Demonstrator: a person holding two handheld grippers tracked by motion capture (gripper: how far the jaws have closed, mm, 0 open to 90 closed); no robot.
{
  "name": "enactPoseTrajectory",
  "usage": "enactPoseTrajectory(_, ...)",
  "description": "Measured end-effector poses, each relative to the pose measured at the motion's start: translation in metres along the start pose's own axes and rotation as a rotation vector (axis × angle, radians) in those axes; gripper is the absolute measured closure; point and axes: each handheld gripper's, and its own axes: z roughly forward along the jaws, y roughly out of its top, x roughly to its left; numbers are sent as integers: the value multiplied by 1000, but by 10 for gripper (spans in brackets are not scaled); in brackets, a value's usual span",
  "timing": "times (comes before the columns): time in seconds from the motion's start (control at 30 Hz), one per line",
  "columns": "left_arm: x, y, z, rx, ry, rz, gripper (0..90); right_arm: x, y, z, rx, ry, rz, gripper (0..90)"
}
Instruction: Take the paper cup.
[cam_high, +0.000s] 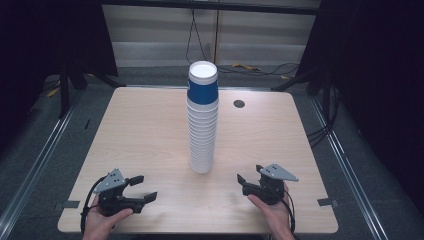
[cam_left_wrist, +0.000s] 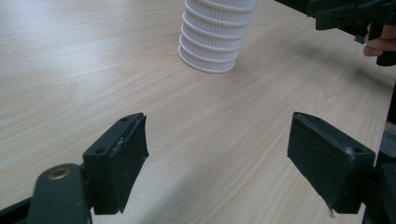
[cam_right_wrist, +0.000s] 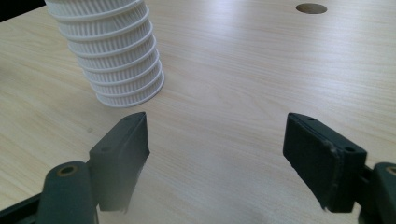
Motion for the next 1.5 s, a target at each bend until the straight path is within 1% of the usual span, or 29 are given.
enactPoseTrajectory(0.03, 0, 0, 1, 1, -1, 0, 194, 0, 1, -1, 2, 12, -4, 233)
enactPoseTrajectory(0.1, 1, 0, 1, 1, -4, -2, 188, 0, 1, -1, -1, 15, -9, 235)
enactPoseTrajectory(0.13, 2, 1, 2, -1, -1, -2, 176, 0, 2, -1, 1, 34, -9, 242)
enactPoseTrajectory(0.2, 3, 2, 3, 0, -3, 1, 176, 0, 2, 0, 1, 42, -9, 243)
enactPoseTrajectory(0.23, 3, 3, 3, -2, -2, -4, 176, 0, 2, 0, 2, 49, -11, 244)
enactPoseTrajectory(0.3, 4, 3, 4, -2, -3, -4, 175, 1, 3, 2, 10, 53, -34, 245)
enactPoseTrajectory(0.33, 4, 3, 4, 1, 0, -4, 175, 1, 3, 2, 10, 53, -34, 245)
enactPoseTrajectory(0.43, 5, 3, 6, 3, -3, -10, 174, 2, 4, 3, 22, 75, -42, 245)
enactPoseTrajectory(0.5, 5, 3, 6, 7, -5, -11, 173, 3, 4, 3, 21, 75, -50, 246)
enactPoseTrajectory(0.53, 4, 3, 6, 10, -7, -8, 173, 5, 5, 2, 24, 91, -51, 246)
enactPoseTrajectory(0.67, 3, 3, 6, 7, -10, -3, 173, 6, 7, 1, 16, 113, -54, 245)
enactPoseTrajectory(0.77, 3, 3, 6, 2, -9, 0, 173, 8, 12, -2, 17, 138, -57, 244)
enactPoseTrajectory(0.9, 3, 3, 5, 1, -10, 1, 172, 8, 17, -3, 19, 155, -46, 244)
enactPoseTrajectory(0.93, 3, 3, 4, -1, -10, 9, 169, 9, 20, -3, 18, 162, -50, 245)
enactPoseTrajectory(1.0, 3, 3, 3, -1, -11, 9, 169, 9, 22, -4, 16, 165, -54, 246)
enactPoseTrajectory(1.03, 4, 3, 4, -10, -23, -20, 169, 9, 26, -6, 2, 175, -41, 255)
enactPoseTrajectory(1.07, 4, 4, 5, -7, -32, -29, 169, 10, 29, -7, -3, 191, -14, 255)
enactPoseTrajectory(1.1, 4, 4, 5, -7, -32, -29, 169, 10, 29, -7, -3, 191, -14, 255)
enactPoseTrajectory(1.13, 3, 4, 6, -1, -22, -14, 169, 11, 34, -9, -18, 211, -7, 262)
enactPoseTrajectory(1.17, 3, 4, 6, -1, -22, -14, 169, 11, 34, -9, -18, 211, -7, 262)
enactPoseTrajectory(1.2, 3, 4, 6, 0, -24, -14, 169, 12, 37, -10, -24, 206, -20, 265)
enactPoseTrajectory(1.23, 3, 4, 6, 0, -23, -14, 169, 13, 39, -11, -19, 203, -45, 266)
enactPoseTrajectory(1.27, 2, 4, 6, 1, -23, -13, 169, 15, 40, -11, -14, 200, -53, 272)
enactPoseTrajectory(1.33, 1, 3, 5, 2, -23, -5, 169, 16, 45, -12, -17, 220, -64, 284)
enactPoseTrajectory(1.37, 1, 3, 5, 1, -24, -9, 169, 18, 48, -13, -24, 224, -71, 296)
enactPoseTrajectory(1.4, 1, 3, 5, 0, -25, -11, 169, 18, 48, -13, -24, 224, -71, 296)
enactPoseTrajectory(1.43, 1, 3, 5, 1, -22, -3, 169, 19, 52, -13, -38, 229, -90, 315)
enactPoseTrajectory(1.5, 1, 3, 5, 3, -21, 0, 169, 20, 54, -13, -42, 226, -98, 315)
